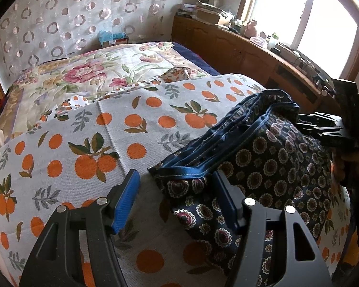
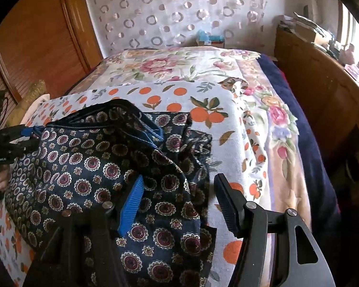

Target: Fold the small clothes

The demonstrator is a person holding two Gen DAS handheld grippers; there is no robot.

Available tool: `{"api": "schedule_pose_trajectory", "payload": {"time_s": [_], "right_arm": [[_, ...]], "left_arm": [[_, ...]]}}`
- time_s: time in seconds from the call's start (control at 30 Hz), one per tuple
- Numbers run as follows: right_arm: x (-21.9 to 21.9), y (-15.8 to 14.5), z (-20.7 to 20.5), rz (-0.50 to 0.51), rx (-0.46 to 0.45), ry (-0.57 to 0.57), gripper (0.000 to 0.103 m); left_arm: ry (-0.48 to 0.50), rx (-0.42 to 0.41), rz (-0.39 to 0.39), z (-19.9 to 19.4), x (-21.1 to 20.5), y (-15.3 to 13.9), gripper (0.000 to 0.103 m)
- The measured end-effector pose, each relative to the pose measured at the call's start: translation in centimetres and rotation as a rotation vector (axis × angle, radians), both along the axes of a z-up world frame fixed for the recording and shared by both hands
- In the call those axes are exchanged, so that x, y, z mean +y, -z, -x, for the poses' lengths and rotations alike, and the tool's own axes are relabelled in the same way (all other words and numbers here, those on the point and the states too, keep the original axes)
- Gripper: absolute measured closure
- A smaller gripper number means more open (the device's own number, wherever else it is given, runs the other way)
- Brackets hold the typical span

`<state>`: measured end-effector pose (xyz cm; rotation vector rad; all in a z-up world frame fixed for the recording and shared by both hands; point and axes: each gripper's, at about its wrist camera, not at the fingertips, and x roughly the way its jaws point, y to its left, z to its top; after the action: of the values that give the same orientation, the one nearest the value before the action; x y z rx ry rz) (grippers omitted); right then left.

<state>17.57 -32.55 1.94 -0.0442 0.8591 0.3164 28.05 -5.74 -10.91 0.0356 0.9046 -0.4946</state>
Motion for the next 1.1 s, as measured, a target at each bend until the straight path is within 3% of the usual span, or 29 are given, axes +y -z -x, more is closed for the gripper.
{"api": "schedule_pose_trajectory", "payload": {"time_s": [0.23, 0.3, 0.33, 0.8, 1.1], "right_arm": [[0.3, 0.2, 0.1, -0.041, 0.003, -0.045, 0.078], [0.2, 0.3, 0.3, -0.06, 0.004, -0.052, 0.087], [0.1, 0.3, 0.4, -0.073, -0.001, -0.053, 0.09], [0.7, -3.9, 5.1, -0.114, -0.223, -0.01, 0.095], [3.8, -5.2, 5.6, -0.103, -0.312, -0.096, 0.096]], "left_arm": [[0.018, 0.01, 0.023, -0.3, 0.1, 0.0, 0.067], [0.028, 0.022, 0.027, -0.4, -0.1, 0.1, 0.087], [0.038, 0.036, 0.039, -0.4, -0.1, 0.1, 0.091], [-0.027, -0.159, 0.108, 4.7, 1.8, -6.0, 0.098], [-0.1, -0.27, 0.105, 6.9, 5.6, -9.4, 0.098]]}}
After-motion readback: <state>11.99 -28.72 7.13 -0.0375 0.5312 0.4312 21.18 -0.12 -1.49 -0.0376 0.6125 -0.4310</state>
